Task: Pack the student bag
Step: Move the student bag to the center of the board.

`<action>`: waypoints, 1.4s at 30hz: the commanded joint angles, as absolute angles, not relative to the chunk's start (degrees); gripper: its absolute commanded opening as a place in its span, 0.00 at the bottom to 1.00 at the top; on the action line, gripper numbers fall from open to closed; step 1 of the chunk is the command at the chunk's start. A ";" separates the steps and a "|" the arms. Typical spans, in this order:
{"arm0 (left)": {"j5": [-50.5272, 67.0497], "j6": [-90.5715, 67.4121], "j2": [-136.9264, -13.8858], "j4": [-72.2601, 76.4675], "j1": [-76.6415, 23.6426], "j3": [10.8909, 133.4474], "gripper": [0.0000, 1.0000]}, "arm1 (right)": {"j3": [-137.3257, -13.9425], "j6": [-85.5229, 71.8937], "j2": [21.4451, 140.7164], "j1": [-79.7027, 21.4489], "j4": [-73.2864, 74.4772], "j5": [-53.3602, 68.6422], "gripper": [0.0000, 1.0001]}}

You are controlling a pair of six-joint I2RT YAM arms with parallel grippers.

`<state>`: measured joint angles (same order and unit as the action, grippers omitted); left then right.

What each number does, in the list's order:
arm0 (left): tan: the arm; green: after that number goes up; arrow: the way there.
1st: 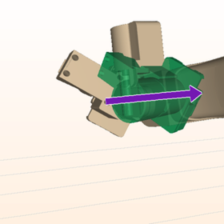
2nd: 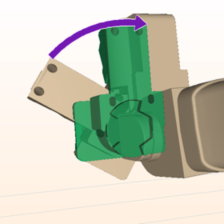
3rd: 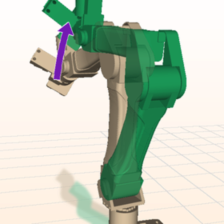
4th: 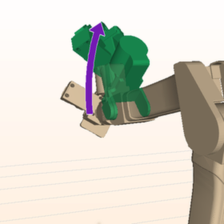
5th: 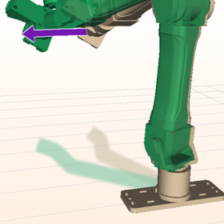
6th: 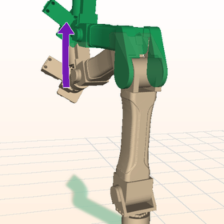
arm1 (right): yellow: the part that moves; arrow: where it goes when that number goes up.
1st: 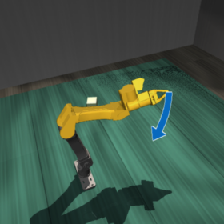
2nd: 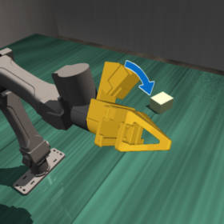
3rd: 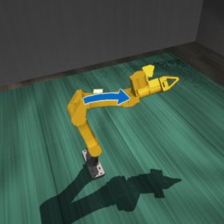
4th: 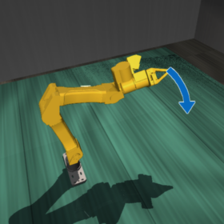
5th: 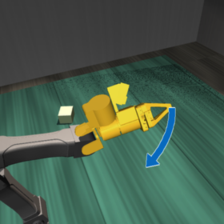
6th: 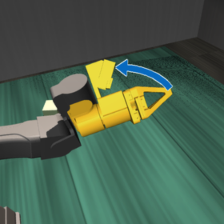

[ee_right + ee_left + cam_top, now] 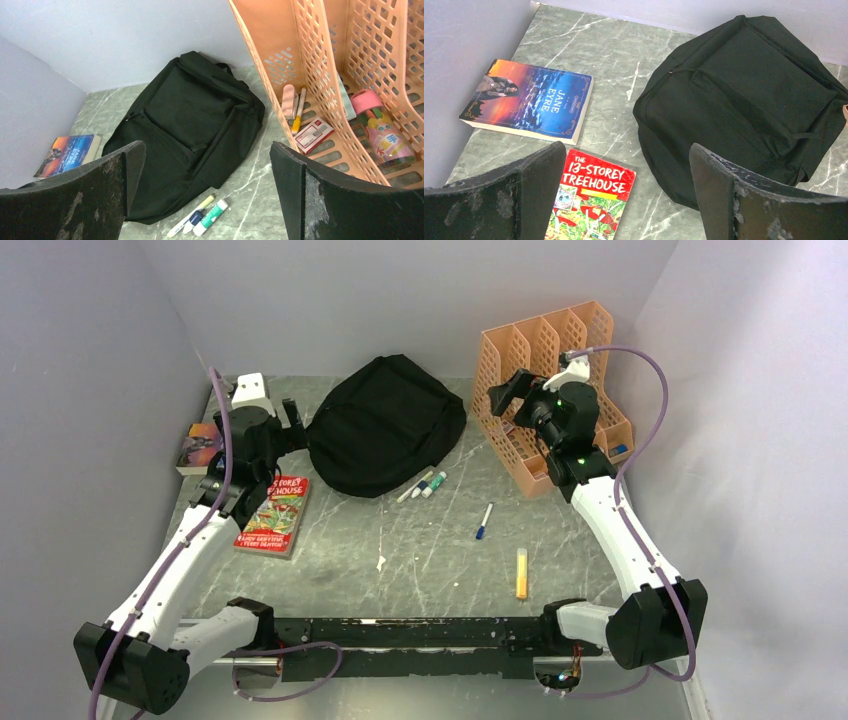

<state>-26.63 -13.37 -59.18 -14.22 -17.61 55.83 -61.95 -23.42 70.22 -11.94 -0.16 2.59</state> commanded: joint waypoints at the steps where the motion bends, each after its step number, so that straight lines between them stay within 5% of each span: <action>1: -25.74 -13.45 -58.24 -13.45 -17.40 56.94 0.98 | -62.16 -22.89 68.99 -11.34 -1.42 1.49 1.00; 10: -26.44 -14.73 -58.00 -13.36 -17.40 56.70 0.98 | -62.84 -25.51 69.51 -11.35 -2.54 -0.78 1.00; 21: -27.00 -16.44 -56.73 -14.50 -17.40 57.45 0.97 | -68.08 -25.61 74.69 -12.13 -3.23 10.38 1.00; 27: -29.48 -16.53 -54.93 -15.23 -17.40 57.48 0.98 | -77.38 -12.79 80.86 -27.57 -0.58 -2.01 1.00; 30: -31.77 -16.93 -54.46 -16.03 -17.40 57.63 0.98 | -78.05 -5.91 83.66 -33.36 -2.68 1.05 1.00; 42: -32.08 -17.53 -54.11 -17.04 -17.40 58.04 0.98 | -63.31 22.82 92.20 -49.70 -20.51 8.40 0.98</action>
